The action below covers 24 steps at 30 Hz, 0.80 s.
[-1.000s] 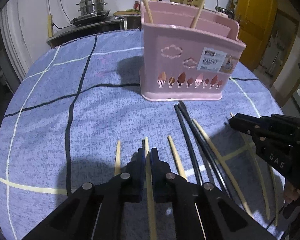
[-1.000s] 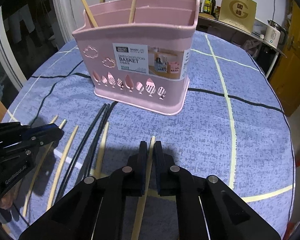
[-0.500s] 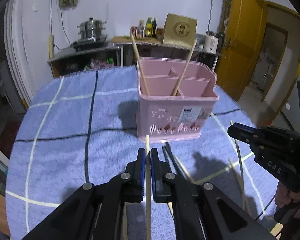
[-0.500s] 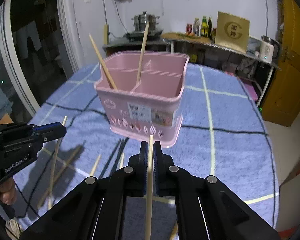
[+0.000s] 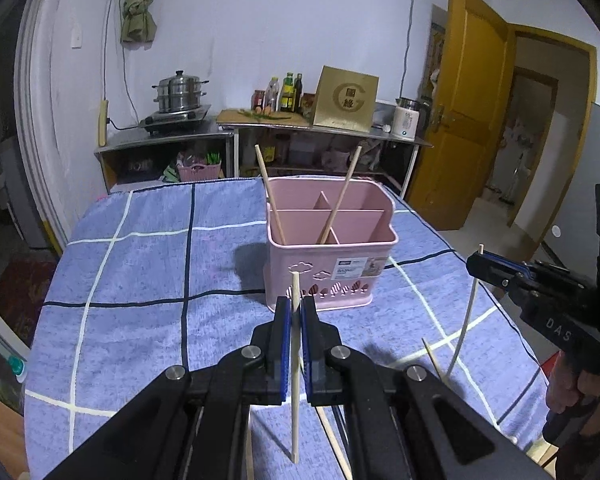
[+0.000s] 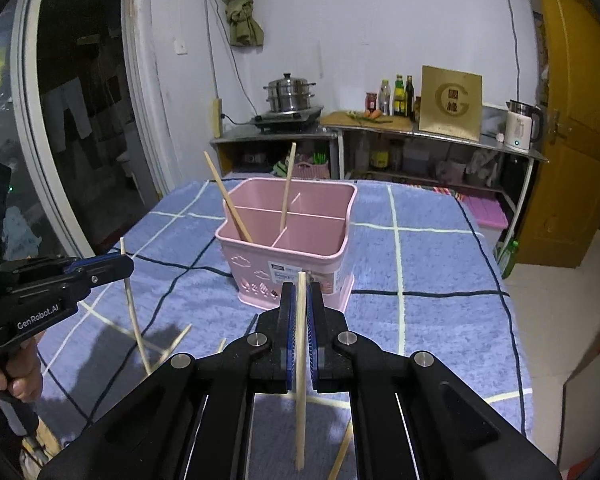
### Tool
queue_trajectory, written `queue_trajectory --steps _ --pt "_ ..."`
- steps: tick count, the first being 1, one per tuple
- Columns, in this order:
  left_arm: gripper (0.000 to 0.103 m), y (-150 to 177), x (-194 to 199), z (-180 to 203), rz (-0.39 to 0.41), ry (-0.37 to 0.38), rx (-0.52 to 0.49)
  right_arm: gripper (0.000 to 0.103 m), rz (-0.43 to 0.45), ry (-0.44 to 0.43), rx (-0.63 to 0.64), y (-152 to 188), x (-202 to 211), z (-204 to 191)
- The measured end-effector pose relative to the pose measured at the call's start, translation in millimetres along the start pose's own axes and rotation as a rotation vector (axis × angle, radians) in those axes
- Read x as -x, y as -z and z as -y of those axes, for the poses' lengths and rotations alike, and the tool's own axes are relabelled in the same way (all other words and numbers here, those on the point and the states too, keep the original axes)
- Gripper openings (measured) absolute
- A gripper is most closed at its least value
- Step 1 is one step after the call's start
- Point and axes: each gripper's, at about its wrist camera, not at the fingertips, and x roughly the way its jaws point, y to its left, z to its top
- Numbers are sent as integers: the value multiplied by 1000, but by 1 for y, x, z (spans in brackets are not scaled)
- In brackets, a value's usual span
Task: Organize utensils
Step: 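Carry both held chopsticks upright over the pink basket with both tools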
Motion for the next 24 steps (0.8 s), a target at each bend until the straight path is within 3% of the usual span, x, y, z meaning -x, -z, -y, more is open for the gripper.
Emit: queue_trajectory --steps 13,24 --pt "5 40 66 6 57 28 -26 5 51 4 16 30 58 -3" --pt "5 52 84 13 38 30 -67 5 44 11 53 40 74 -9"
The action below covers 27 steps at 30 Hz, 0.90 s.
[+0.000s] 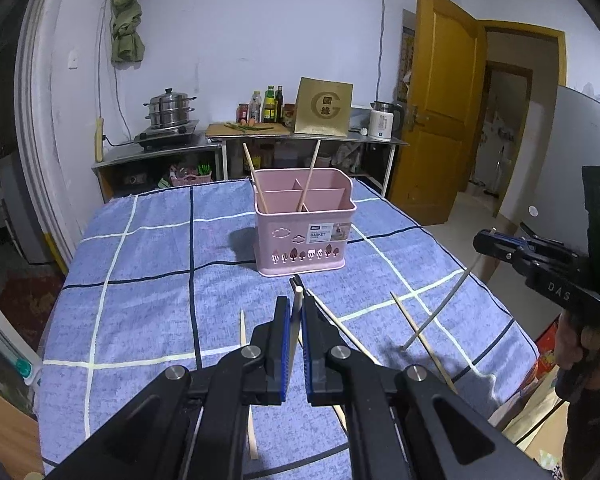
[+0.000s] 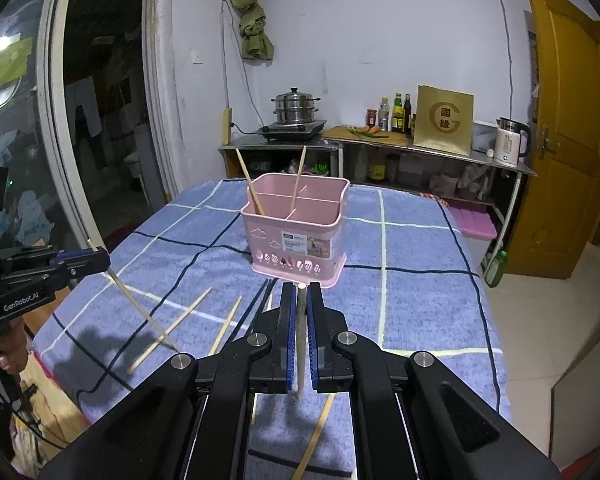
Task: Organize utensils
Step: 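Carry both held chopsticks upright over the pink basket with both tools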
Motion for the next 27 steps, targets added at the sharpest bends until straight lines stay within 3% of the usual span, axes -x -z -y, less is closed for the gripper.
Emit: queue_trajectory --steps 15,20,27 --pt "5 -51 -32 -11 3 3 11 5 65 -12 -11 -37 -18 5" --pt "5 -85 -37 -15 51 15 27 5 130 -41 -37 -61 -24 6" --pt "5 -133 -34 -28 180 23 70 5 227 -63 -73 -101 -35 1"
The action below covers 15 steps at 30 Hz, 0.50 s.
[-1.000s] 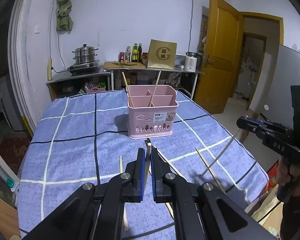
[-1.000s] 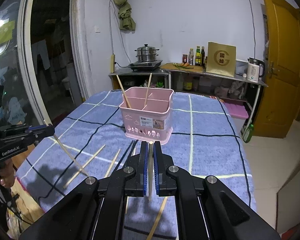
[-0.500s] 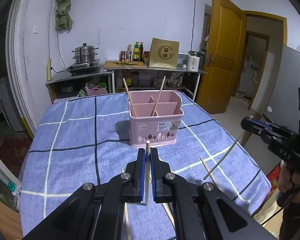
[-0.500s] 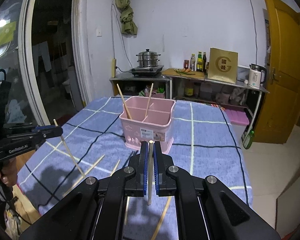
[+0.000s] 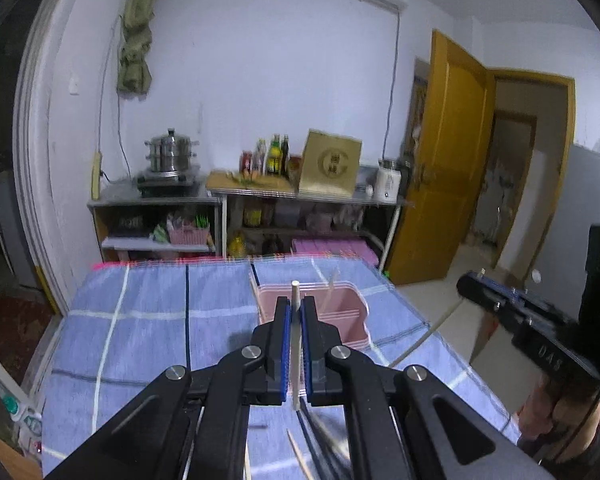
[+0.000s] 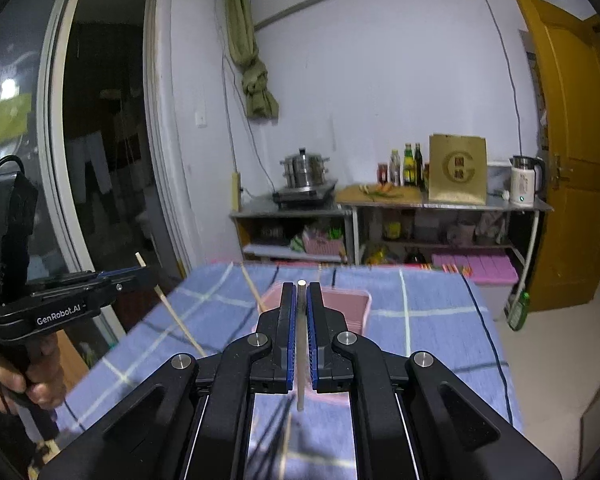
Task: Organize utensils
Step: 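Carry both held chopsticks upright over the pink basket with both tools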
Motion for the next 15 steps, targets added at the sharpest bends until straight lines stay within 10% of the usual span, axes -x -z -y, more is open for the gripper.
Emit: queue_trajectory --steps 15 --pt "5 -34 -64 -30 59 -15 47 5 50 -6 -34 -21 -64 3"
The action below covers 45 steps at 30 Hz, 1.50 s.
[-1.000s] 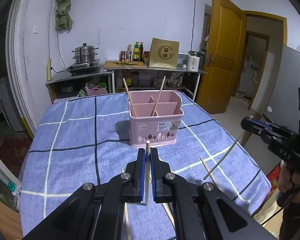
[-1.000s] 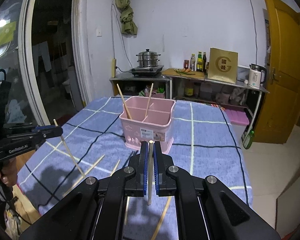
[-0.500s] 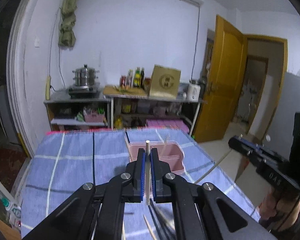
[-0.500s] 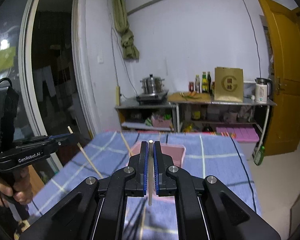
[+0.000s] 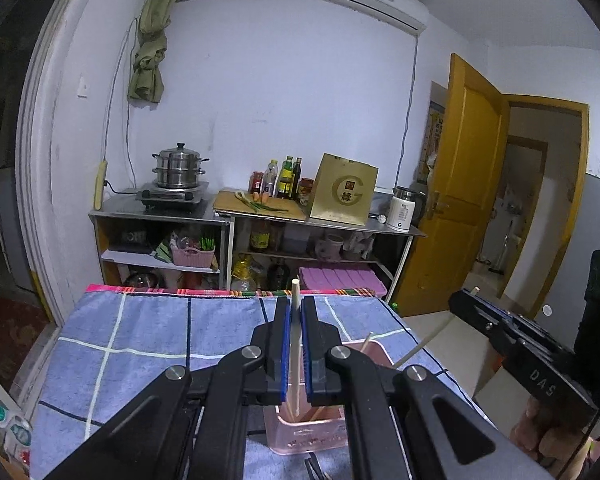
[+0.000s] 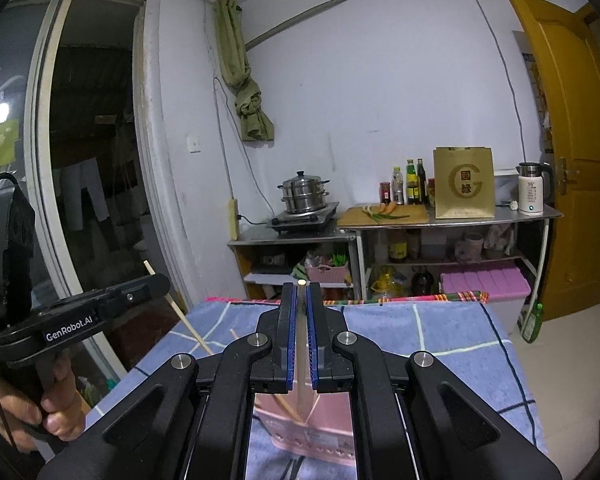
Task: Organize utensils
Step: 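Carry both held chopsticks upright over the pink basket with both tools, then open both tools to drop the chopsticks into the pink basket, then move both open tools back down to the chopsticks on the cloth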
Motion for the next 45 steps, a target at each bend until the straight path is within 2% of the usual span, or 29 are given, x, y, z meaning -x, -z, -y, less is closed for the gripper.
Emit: queue_trajectory --steps 10,16,19,22,24,25,27,36,45 --pt "5 28 -45 -10 -88 6 16 5 -105 -11 -20 31 -41 12" --pt "5 40 -55 -14 -120 -12 21 5 -146 -16 -25 39 -48 17" --pt "5 41 -57 -13 -130 -23 17 11 -150 -15 -24 39 -47 16" --pt "10 40 -51 -12 -123 -30 10 13 -145 -16 -25 38 -43 16" --pt "21 38 -46 -11 -114 -31 13 14 -133 -15 -25 35 -37 17" --pt "22 38 -41 -11 -107 -28 17 15 -127 -16 -26 33 -34 17" --pt "23 37 -34 -10 -96 -24 17 19 -115 -20 -23 32 -24 17" --pt "24 61 18 -5 -68 -25 12 19 -68 -29 -1 43 32 15" --pt "25 121 38 4 -158 -15 0 19 -184 -36 53 89 51 7"
